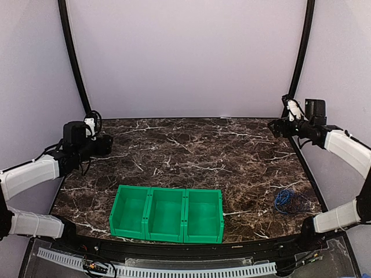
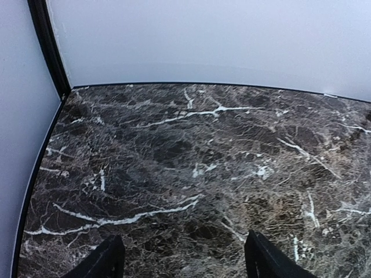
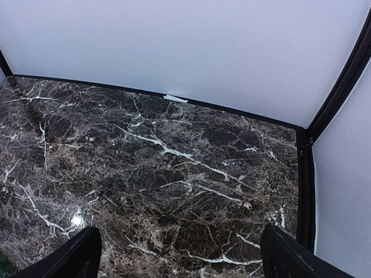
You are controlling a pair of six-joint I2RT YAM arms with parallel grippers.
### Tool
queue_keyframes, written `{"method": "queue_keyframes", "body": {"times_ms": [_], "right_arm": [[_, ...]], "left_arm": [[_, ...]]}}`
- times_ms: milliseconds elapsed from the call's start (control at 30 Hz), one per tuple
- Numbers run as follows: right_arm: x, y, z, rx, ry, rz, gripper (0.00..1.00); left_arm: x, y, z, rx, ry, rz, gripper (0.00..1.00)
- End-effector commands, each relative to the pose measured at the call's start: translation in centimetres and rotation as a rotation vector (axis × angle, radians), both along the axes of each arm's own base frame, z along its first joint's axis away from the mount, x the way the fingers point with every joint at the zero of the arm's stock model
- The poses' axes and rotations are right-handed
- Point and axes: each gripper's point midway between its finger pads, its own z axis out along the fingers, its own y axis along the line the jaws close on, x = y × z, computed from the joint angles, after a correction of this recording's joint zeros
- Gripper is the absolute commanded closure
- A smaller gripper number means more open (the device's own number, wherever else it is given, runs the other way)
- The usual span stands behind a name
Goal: Untangle the cables
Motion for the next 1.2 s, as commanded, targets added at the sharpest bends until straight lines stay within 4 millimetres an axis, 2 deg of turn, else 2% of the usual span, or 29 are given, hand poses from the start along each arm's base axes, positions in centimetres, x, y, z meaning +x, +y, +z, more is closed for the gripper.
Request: {"method": "queue_keyframes", "body": {"times_ms": [0,100,300,433,600,700,767,800,833,1000,1167], "right_arm": [[-1.3,0.6,0.2,-0.075,-0.036,0.095,0.02],[-3.7,2.0,-1.1,-0.135,0.029,0.246,0.02],[-9.4,3.0,-2.8,-0.283,0.092,0.461,0.08],[-13.6,3.0,-4.6,-0.393,0.146,0.599,0.19],[-18.4,1.7,-8.6,-0.538,0.278,0.729,0.28],[-20.9,0.1,-11.2,-0.632,0.385,0.770,0.21],[-22.6,-0.8,-12.5,-0.664,0.458,0.797,0.13],[-23.5,-1.1,-13.1,-0.676,0.496,0.818,0.03],[-24.3,-1.4,-13.6,-0.685,0.530,0.830,0.02],[-25.9,-3.5,-16.4,-0.768,0.636,0.804,0.02],[-24.7,-5.1,-19.0,-0.834,0.688,0.728,0.03]], "left_arm": [[-1.5,-3.6,4.1,-0.030,-0.143,-0.184,0.24],[-2.3,-5.6,5.5,-0.058,-0.156,-0.275,0.26],[-4.1,-11.8,8.1,-0.150,-0.140,-0.487,0.40],[-6.4,-17.6,8.8,-0.200,-0.074,-0.660,0.42],[-9.2,-25.0,7.4,-0.167,0.053,-0.842,0.40],[-12.0,-29.3,6.2,-0.100,0.109,-0.960,0.38],[-13.2,-31.5,5.2,-0.071,0.148,-1.016,0.37],[-13.4,-32.5,4.5,-0.058,0.175,-1.034,0.37],[-14.1,-33.3,4.3,-0.053,0.186,-1.066,0.37],[-15.1,-36.5,3.1,-0.063,0.214,-1.137,0.35],[-15.8,-38.6,3.5,-0.091,0.210,-1.167,0.35]]}}
